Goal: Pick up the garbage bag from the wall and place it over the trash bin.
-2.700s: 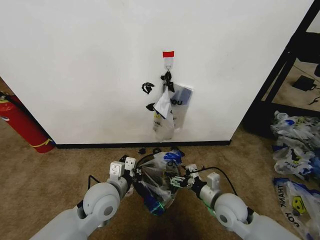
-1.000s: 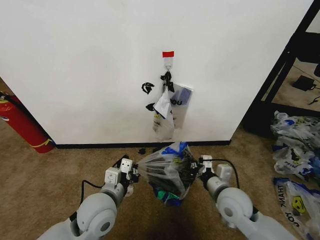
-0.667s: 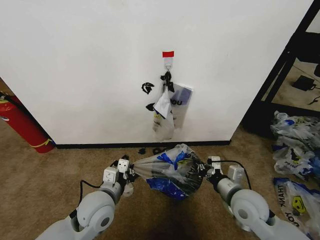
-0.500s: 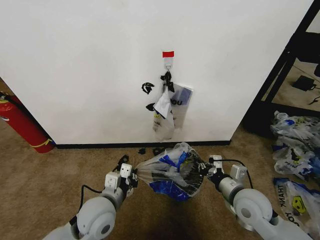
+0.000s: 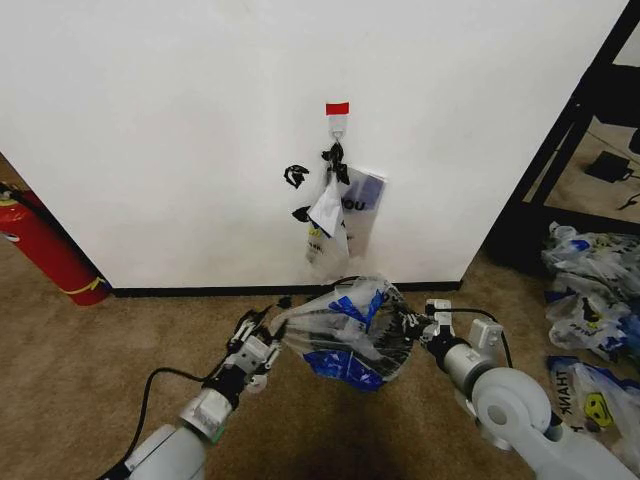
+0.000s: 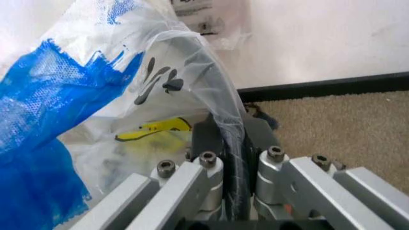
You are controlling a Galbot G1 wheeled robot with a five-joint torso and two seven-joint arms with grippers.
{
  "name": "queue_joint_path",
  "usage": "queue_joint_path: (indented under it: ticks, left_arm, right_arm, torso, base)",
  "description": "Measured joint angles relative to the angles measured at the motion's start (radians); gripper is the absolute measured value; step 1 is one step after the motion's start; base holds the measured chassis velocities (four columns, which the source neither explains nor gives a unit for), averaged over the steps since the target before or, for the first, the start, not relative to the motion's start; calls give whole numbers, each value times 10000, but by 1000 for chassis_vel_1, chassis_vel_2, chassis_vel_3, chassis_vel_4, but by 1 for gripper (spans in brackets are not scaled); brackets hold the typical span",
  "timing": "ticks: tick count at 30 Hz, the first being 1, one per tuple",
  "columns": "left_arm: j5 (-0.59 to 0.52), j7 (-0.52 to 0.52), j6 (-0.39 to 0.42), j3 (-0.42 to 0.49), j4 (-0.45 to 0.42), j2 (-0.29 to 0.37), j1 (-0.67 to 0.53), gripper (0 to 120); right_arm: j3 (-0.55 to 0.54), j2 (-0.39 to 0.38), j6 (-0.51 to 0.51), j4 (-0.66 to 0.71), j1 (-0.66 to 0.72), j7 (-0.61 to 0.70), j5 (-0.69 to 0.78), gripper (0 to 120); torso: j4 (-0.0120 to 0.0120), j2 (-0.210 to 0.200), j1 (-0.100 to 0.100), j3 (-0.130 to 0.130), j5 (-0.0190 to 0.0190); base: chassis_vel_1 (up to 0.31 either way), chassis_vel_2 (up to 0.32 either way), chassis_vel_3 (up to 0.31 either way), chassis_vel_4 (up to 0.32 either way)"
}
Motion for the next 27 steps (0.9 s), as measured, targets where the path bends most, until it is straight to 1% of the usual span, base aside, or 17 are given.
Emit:
queue_joint_path:
  ticks: [1,3,4,5,8,9,11,13,15,16,18,21,22,23,25,27]
  left_arm:
    - [0,0,0,0,0,0,0,65]
    - [670,513,-671,72,331,-134,-429,73]
    - [817,641,-810,99,382,-179,-533,75]
    - [1098,823,-977,139,438,-263,-714,81]
    - [1877,1177,-1062,227,480,-441,-1066,93]
    - [1877,1177,-1062,227,480,-441,-1066,93]
    - [2648,1389,-1054,304,528,-537,-1278,98]
    - [3400,1414,-976,381,548,-636,-1383,100]
    - [3955,1425,-888,419,549,-720,-1452,100]
    - [3955,1425,-888,419,549,-720,-1452,100]
    - [4453,1428,-831,498,580,-856,-1580,96]
    - [4841,1418,-796,620,757,-1046,-1781,88]
    - [4881,1418,-793,662,828,-1083,-1836,82]
    - [4881,1418,-793,662,828,-1083,-1836,82]
    - [4819,1392,-772,707,865,-1101,-1851,73]
    - [4442,1335,-736,766,858,-1061,-1820,65]
  right_arm:
    - [0,0,0,0,0,0,0,1]
    - [-161,11,13,-16,76,2,-149,1]
    - [-197,11,17,-16,90,3,-179,1]
    - [-277,5,26,-16,120,5,-253,1]
    - [-489,-30,41,-3,216,38,-426,1]
    - [-489,-30,41,-3,216,38,-426,1]
    - [-646,-37,41,5,325,89,-541,1]
    - [-800,-1,32,6,443,164,-611,1]
    - [-906,45,6,5,522,238,-629,1]
    - [-906,45,6,5,522,238,-629,1]
    - [-1049,125,-21,-29,632,306,-667,1]
    - [-1242,253,-49,-108,795,398,-715,1]
    - [-1316,294,-58,-136,860,429,-736,1]
    - [-1316,294,-58,-136,860,429,-736,1]
    - [-1411,334,-65,-187,946,458,-772,1]
    - [-1452,348,-66,-238,1001,475,-787,1]
  torso:
    - [0,0,0,0,0]
    - [0,0,0,0,-1]
    - [-1,0,0,0,-1]
    - [-1,0,0,0,-1]
    - [-1,0,0,1,-1]
    - [-1,0,0,1,-1]
    - [-1,0,0,1,0]
    - [0,0,0,0,0]
    - [1,0,0,0,0]
    - [1,0,0,0,0]
    - [1,0,0,0,0]
    - [0,0,1,0,0]
    - [-1,0,1,0,0]
    - [-1,0,1,0,0]
    - [1,0,1,1,0]
    - [0,0,0,0,0]
  base:
    - [0,0,0,0]
    - [0,0,0,0]
    - [0,0,0,0]
    - [0,0,0,0]
    - [0,0,0,0]
    - [0,0,0,0]
    - [0,0,0,0]
    - [0,0,0,0]
    - [0,0,0,0]
    - [0,0,0,0]
    - [0,0,0,0]
    - [0,0,0,0]
    - [0,0,0,0]
    - [0,0,0,0]
    - [0,0,0,0]
    - [0,0,0,0]
